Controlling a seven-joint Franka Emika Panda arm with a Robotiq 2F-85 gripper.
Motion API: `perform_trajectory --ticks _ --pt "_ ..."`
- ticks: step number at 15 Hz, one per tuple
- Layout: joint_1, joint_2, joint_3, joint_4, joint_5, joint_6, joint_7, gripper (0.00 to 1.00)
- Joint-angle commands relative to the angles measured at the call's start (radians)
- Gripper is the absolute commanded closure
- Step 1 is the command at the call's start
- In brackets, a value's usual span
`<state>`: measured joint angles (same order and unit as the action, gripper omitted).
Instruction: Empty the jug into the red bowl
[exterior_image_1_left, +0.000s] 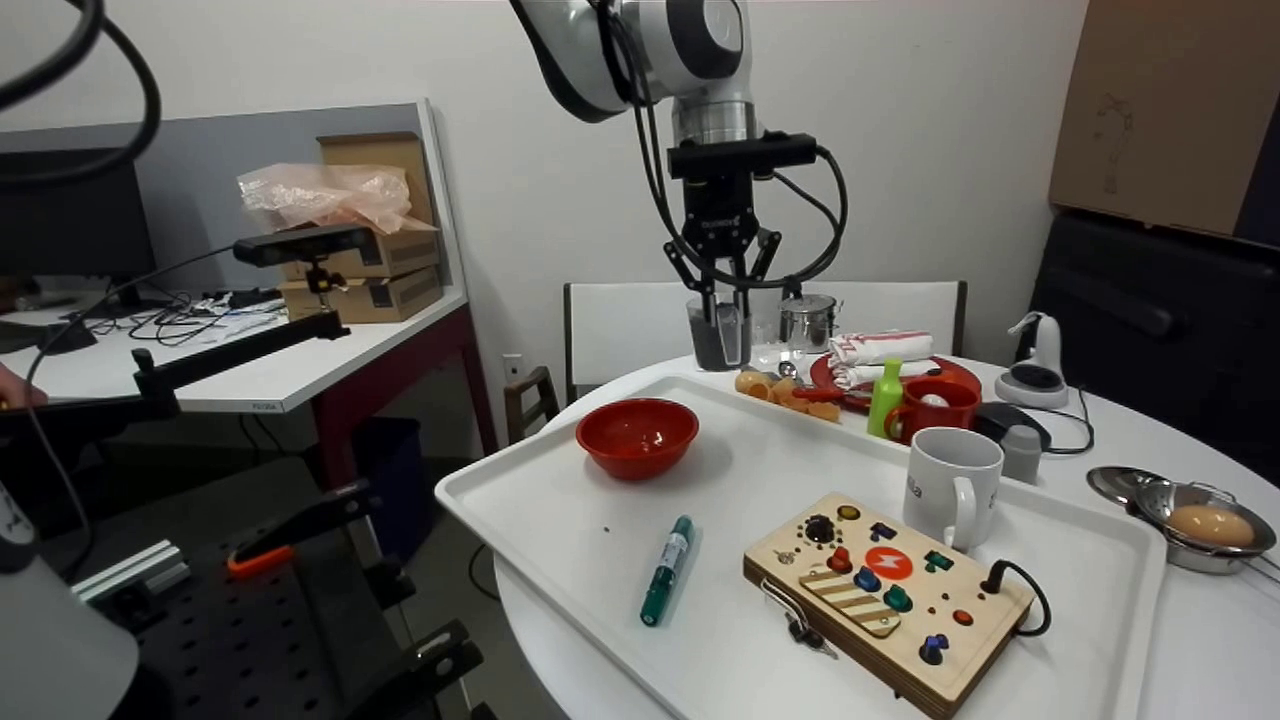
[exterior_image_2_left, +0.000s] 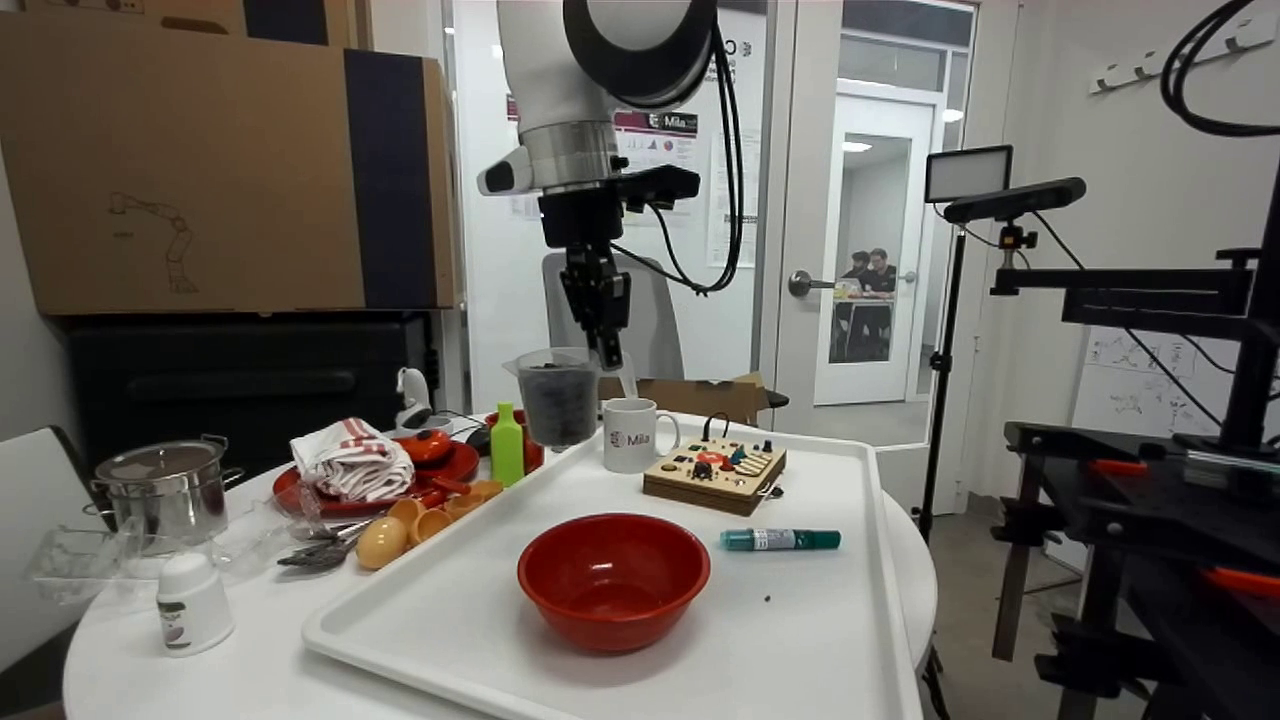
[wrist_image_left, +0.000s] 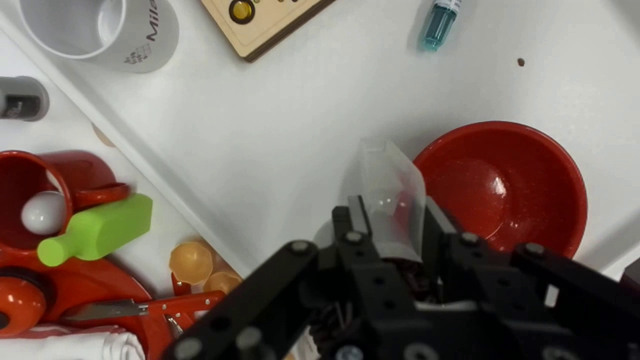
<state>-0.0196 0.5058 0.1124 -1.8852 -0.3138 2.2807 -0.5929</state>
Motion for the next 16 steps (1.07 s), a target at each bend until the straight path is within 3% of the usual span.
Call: perform_trajectory --ticks 1,7,8,12,16 --pt "0.011 -0.003 -0.009 0.000 0.005 -0.004 -0.005 0.72" --pt "0.011 -0.005 -0.010 -0.001 0.002 -0.007 -0.009 0.72" --pt "0.011 -0.005 -0.010 -0.001 0.002 -0.007 -0.010 0.93" --pt "0.074 -0.049 -0.077 -0.055 -0.165 0.008 0.082 0.93" --pt "0.135 -0.119 -0.127 -0.128 -0.422 -0.007 0.176 0.93"
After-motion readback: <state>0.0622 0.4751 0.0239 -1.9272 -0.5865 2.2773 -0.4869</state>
